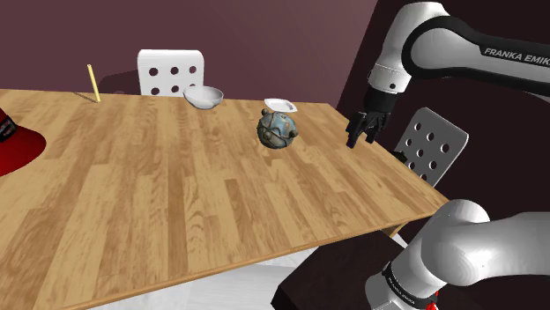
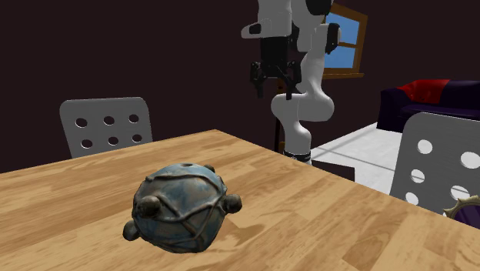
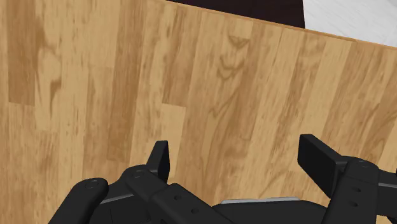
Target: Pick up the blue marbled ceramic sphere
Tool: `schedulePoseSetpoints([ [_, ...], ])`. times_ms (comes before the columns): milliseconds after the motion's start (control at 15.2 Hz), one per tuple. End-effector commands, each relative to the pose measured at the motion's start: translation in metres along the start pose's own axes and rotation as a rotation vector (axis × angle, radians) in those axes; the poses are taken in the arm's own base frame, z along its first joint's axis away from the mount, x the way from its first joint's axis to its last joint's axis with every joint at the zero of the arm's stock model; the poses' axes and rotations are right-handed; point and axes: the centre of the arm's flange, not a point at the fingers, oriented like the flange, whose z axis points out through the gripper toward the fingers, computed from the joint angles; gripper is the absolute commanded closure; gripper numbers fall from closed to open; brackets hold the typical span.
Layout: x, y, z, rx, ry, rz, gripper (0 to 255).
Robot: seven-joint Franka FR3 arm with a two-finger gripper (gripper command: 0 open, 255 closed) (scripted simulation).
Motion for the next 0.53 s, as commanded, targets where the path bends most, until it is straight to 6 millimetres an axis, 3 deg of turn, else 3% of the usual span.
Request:
schedulePoseSetpoints([
  [0, 0.0, 0.0, 0.0, 0.0, 0.0, 0.0, 0],
  [462, 0.065, -0.045, 0.029, 0.042, 0.039, 0.224, 0],
])
